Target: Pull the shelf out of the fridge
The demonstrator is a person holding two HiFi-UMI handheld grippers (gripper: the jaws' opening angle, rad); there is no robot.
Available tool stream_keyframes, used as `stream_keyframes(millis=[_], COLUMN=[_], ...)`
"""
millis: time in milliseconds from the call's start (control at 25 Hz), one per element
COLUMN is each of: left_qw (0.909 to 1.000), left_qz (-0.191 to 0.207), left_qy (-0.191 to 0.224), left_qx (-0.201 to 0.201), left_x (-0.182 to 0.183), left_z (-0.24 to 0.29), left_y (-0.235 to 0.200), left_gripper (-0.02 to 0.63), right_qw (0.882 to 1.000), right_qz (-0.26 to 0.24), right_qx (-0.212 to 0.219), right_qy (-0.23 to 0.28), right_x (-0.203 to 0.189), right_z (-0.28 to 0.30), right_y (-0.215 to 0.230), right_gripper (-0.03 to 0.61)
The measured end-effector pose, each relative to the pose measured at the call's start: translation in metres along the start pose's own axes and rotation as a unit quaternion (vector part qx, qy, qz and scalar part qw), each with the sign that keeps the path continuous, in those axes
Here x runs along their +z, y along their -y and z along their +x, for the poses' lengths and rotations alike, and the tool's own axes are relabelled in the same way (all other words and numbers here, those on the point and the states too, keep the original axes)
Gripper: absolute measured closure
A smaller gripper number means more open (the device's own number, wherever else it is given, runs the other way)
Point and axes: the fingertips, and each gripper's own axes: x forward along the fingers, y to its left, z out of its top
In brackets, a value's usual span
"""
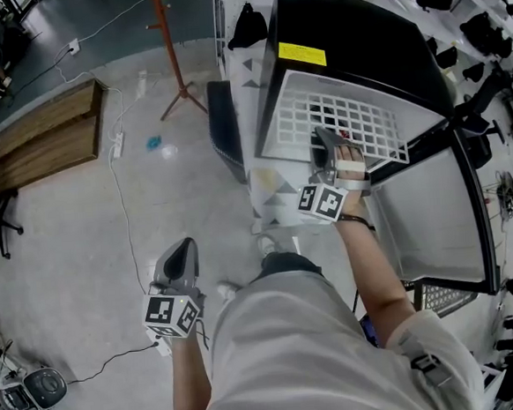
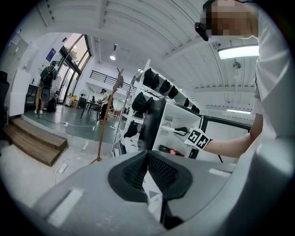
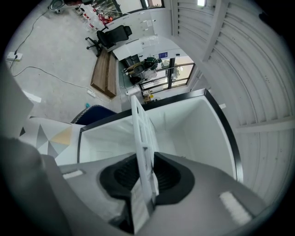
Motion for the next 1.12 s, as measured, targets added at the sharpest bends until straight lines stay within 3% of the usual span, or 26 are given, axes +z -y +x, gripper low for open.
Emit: stream_keyframes(millis=[440, 640, 1120], left_qw=[0.9998, 0.9997, 0.9995], left_qz=[0.006, 0.007, 0.007], left_qy=[-0.010, -0.013, -0.013], left_qx=[-0.018, -0.020, -0.028], left_x=[0.000, -0.001, -0.001], left_z=[0.011, 0.014, 0.012], left_y=[0.006, 0.007, 0.009], left_gripper=[0.604, 0.604, 0.604], right_qw=[0.999, 0.999, 0.998], right_qz=[0.003, 0.016, 0.031], right_qx=[-0.005, -0.009, -0.013], right_qy=[-0.045, -0.042, -0.046], right_x=[-0.035, -0.036, -0.034], right_z=[0.011, 0.009, -0.002], right_y=[0.007, 0.014, 0.014], right_gripper=[0.488, 0.517, 0.518])
